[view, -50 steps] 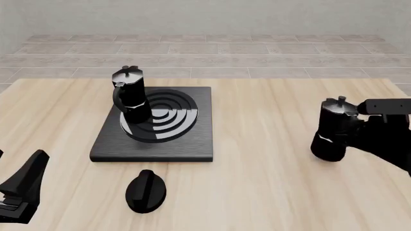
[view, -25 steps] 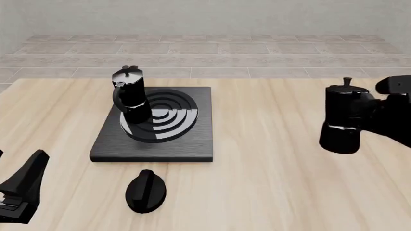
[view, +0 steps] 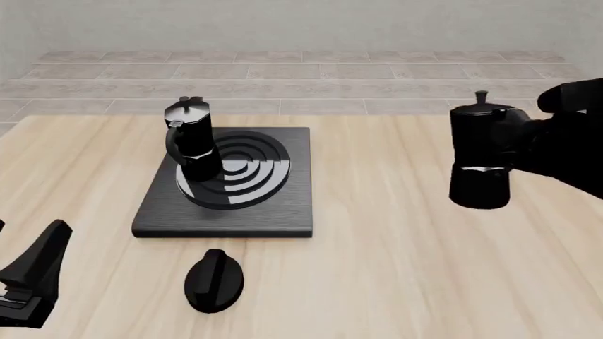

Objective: Put both moka pots on the stove.

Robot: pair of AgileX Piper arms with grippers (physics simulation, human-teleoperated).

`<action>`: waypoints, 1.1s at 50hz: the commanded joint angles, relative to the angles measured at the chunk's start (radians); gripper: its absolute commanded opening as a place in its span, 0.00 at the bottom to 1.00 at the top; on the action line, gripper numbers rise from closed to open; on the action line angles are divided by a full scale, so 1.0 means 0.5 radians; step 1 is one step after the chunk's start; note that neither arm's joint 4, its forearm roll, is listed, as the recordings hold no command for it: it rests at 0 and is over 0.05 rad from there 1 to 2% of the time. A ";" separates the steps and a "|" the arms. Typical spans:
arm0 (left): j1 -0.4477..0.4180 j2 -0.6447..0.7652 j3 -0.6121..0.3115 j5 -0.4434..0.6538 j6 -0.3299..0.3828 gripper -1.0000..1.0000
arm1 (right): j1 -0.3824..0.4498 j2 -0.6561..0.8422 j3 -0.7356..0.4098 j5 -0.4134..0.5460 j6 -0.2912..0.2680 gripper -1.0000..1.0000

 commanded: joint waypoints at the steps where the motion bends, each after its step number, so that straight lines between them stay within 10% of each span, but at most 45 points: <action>1: 0.000 0.000 0.000 0.000 0.000 1.00 | 0.151 0.054 -0.131 -0.066 0.036 0.00; 55: 0.000 0.000 0.000 0.000 0.000 1.00 | 0.729 0.843 -0.642 -0.491 0.119 0.00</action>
